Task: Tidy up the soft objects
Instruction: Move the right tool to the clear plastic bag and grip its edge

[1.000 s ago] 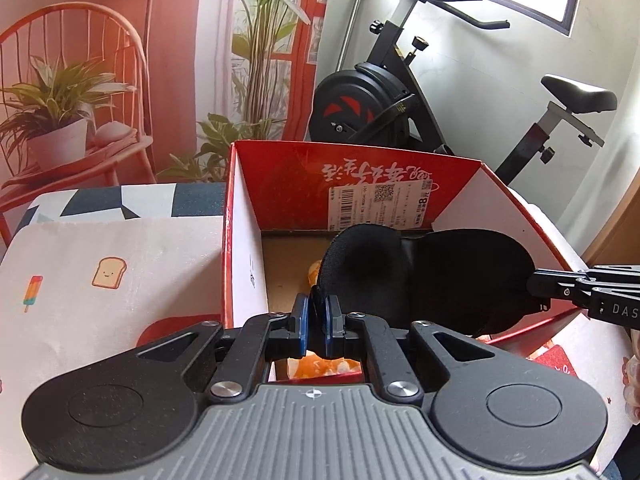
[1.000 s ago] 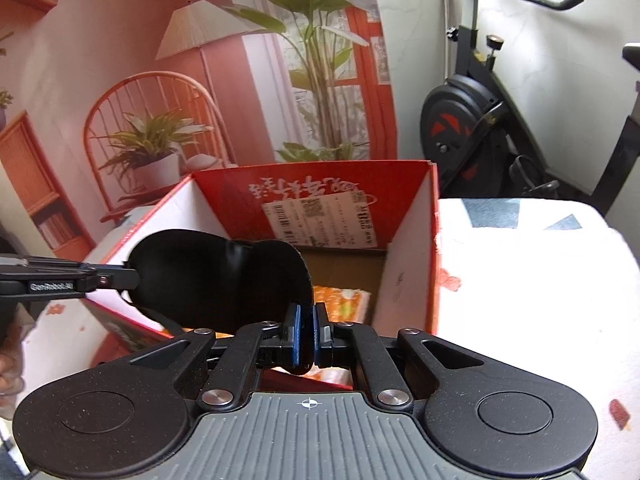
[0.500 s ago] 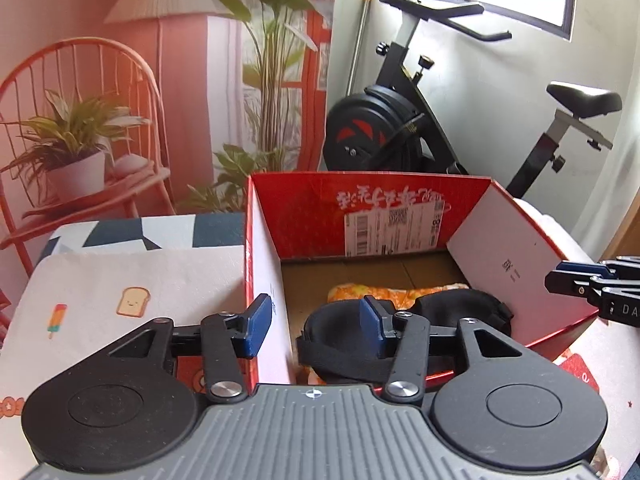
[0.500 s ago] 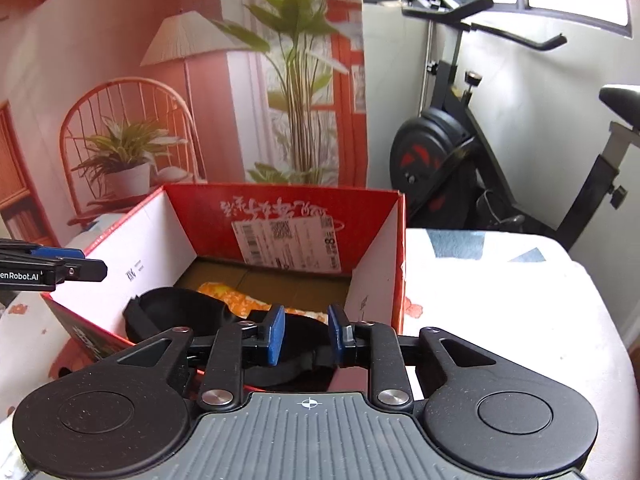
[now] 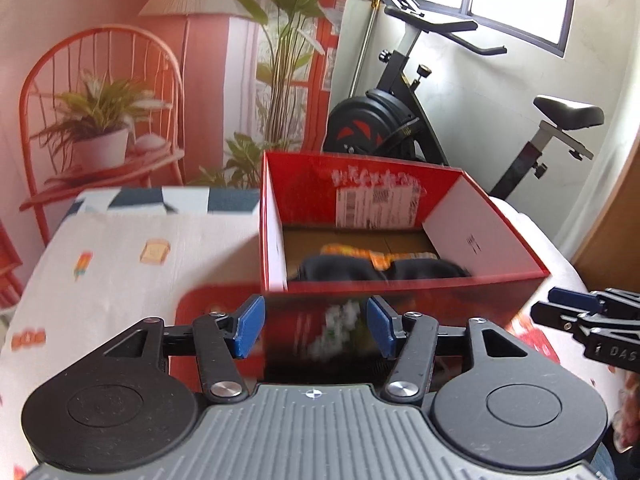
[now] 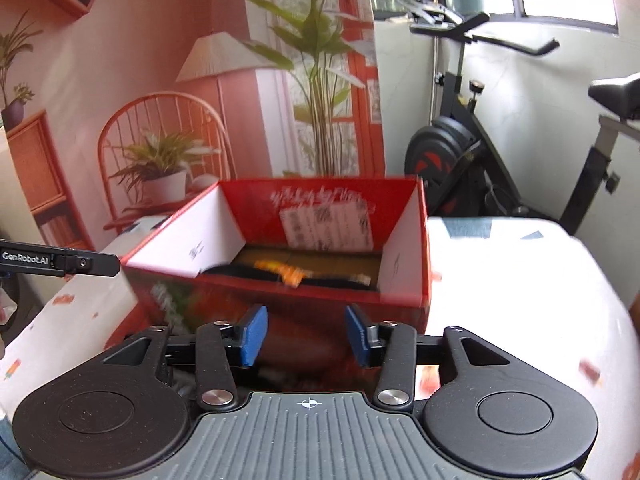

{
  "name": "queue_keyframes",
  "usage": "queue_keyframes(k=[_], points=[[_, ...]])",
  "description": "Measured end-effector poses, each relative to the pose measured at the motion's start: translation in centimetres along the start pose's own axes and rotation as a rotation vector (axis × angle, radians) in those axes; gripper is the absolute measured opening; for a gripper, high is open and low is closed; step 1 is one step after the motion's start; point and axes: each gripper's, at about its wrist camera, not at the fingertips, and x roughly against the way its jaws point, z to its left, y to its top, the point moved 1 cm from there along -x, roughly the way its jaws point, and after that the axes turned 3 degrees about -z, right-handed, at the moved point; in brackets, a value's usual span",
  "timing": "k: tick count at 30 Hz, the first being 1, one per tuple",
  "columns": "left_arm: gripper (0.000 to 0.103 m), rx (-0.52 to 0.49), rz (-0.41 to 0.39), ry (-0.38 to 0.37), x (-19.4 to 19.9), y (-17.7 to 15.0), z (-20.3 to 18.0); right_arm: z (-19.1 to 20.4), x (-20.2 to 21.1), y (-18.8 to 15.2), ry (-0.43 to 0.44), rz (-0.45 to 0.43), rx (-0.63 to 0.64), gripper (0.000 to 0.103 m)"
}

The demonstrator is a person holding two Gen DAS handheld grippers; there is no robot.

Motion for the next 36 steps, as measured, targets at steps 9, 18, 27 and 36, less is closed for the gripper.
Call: queue_keyframes(k=[9,18,27,36], points=[[0.060,0.055,0.031,0.020,2.0,-5.4,-0.7,2.2,1.6,-5.8,-0.026,0.066,0.005,0.043],[0.061,0.047,0.070,0.076,2.3,-9.1,-1.2,4.2,2.0,-10.1,-0.051,0.089,0.126,0.050],[0.067,0.056,0.102,0.038,1.5,-10.9,-1.1,4.3,1.5,-11.3,-0.029,0.101,0.096,0.052],[0.067,0.072,0.124,0.014,0.5,-12.0,-0.5,4.7,1.2,-11.6,-0.009,0.105,0.112,0.064]])
